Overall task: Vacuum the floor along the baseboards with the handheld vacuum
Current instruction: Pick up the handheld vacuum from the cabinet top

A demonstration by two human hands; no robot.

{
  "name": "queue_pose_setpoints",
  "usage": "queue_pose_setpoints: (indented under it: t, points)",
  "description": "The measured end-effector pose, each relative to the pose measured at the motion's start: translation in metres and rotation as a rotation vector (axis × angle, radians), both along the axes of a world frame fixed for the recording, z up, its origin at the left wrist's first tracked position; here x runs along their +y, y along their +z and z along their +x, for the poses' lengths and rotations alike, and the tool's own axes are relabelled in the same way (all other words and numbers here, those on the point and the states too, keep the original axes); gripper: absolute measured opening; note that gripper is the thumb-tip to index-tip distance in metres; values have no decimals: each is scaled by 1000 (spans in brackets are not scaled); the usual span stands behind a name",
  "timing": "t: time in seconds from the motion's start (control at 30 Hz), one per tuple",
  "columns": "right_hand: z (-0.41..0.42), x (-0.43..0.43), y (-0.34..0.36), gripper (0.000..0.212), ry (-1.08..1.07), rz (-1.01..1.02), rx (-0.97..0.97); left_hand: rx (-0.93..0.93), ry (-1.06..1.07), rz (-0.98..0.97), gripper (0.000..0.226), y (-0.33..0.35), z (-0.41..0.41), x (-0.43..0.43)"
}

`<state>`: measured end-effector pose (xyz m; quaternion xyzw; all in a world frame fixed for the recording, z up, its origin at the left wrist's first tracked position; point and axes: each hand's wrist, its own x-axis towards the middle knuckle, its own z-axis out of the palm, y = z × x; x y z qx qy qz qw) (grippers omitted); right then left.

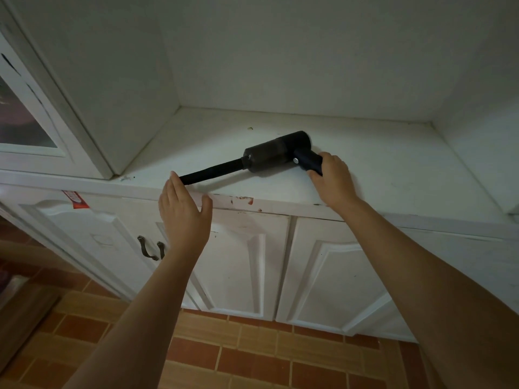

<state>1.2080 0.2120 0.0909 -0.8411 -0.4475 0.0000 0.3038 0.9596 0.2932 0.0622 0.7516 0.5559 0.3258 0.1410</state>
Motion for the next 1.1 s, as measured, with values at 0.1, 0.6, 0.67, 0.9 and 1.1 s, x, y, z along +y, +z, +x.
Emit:
queue_pose_setpoints:
  t: [0.1, 0.6, 0.67, 0.9, 1.1]
  points:
    - [0, -10, 4, 36, -14, 24, 59, -30, -15, 5, 71, 6, 3, -1]
    - [-8, -108, 42, 38, -21, 199, 432, -181, -136, 11, 67, 22, 18, -43]
    - [-10, -121, 42, 43, -39, 203, 455, -193, -154, 9, 68, 22, 20, -52]
    - [-24, -166, 31, 47, -91, 227, 514, -244, -221, 21, 69, 24, 23, -76]
    - [-37, -202, 20, 30, -100, 243, 584, -279, -270, 19, 68, 23, 23, -100]
